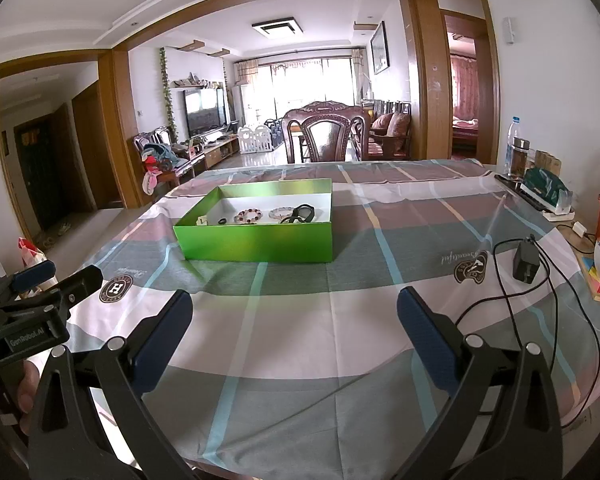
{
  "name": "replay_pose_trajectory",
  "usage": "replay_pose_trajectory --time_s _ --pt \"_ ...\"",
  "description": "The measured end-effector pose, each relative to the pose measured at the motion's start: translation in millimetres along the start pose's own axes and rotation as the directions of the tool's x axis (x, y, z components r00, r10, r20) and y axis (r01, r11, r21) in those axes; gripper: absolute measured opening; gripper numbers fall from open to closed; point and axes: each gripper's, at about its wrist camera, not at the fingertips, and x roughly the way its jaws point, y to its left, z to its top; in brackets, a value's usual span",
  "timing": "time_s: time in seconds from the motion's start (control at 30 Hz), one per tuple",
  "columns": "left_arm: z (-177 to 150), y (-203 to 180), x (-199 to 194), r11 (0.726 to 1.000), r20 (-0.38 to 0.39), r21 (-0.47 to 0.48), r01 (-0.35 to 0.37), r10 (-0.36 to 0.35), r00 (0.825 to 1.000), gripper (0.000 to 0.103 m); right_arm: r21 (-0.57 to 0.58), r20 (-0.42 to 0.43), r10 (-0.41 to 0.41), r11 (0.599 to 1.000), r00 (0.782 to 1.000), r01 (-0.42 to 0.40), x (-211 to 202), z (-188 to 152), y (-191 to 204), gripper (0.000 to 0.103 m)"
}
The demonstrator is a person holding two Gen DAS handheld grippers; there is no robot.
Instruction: Organize jewelry
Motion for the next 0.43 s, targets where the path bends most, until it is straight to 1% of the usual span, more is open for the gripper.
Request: replay_pose_trajectory --time_s 0.13,0.27,0.43 --pt "0.1 -0.3 0.2 1.0 0.0 0.003 -0.003 0.003 1.0 0.099 0.001 -0.001 0.0 1.0 1.0 0.0 -0.4 -1.4 0.9 0.1" --pt "0.1 2.7 3.4 1.0 -0.011 -0.011 0.017 -0.017 1.0 0.099 0.0 0.0 0.0 1.0 1.0 0.0 -0.7 -1.3 1.1 0.1" --pt "-2.2 4.1 4.5 1.0 -0.012 -0.013 0.021 -0.021 1.0 0.099 -0.001 -0.004 0.0 1.0 1.0 0.0 0.1 -1.6 0.8 0.1"
